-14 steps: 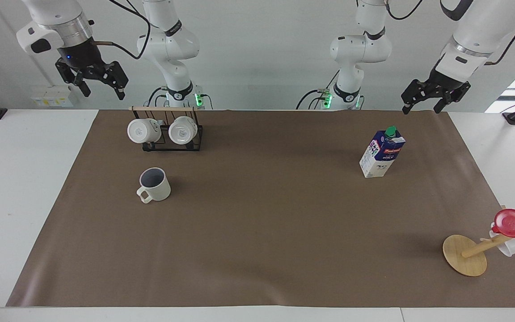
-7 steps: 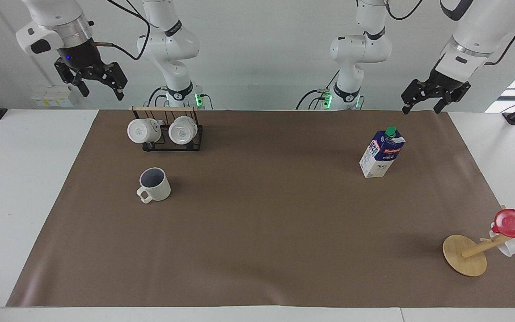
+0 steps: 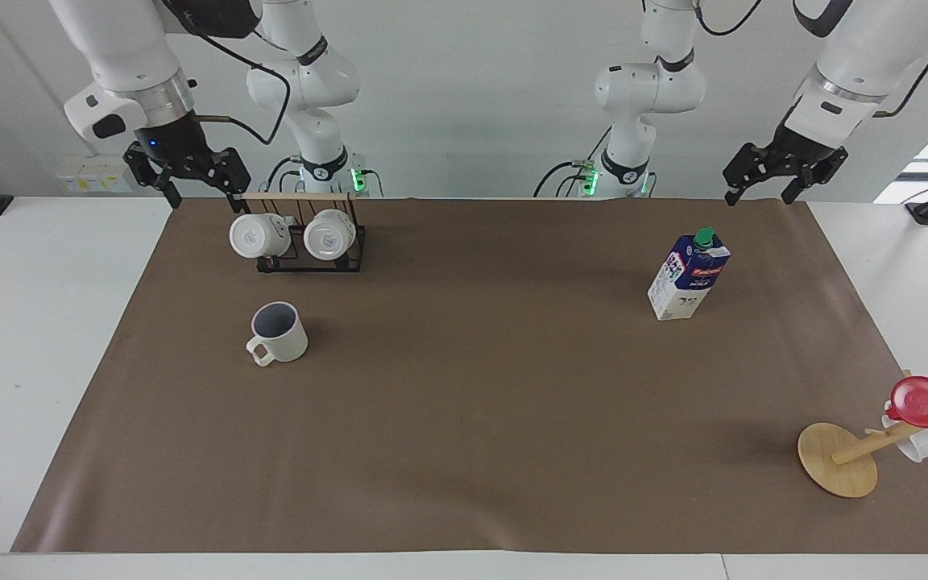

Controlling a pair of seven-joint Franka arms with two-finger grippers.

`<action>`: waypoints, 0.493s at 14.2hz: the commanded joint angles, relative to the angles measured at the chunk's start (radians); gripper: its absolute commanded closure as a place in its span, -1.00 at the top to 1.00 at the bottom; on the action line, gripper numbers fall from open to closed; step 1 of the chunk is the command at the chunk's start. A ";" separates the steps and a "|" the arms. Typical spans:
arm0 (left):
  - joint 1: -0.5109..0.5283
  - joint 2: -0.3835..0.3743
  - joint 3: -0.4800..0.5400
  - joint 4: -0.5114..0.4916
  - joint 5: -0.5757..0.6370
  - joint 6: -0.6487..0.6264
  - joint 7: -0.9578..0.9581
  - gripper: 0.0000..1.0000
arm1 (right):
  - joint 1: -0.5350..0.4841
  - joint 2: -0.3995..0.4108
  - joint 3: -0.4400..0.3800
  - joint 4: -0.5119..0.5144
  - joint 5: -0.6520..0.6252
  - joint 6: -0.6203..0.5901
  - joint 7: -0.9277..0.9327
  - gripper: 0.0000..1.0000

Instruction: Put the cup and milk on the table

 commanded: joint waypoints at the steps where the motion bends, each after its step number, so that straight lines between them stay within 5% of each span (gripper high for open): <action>1: -0.001 -0.002 0.003 0.016 0.008 -0.024 -0.010 1.00 | 0.025 0.025 0.003 -0.060 -0.012 0.095 0.016 1.00; 7: -0.001 -0.002 0.003 0.016 0.008 -0.031 -0.010 1.00 | 0.070 0.105 0.003 -0.227 -0.012 0.305 0.021 1.00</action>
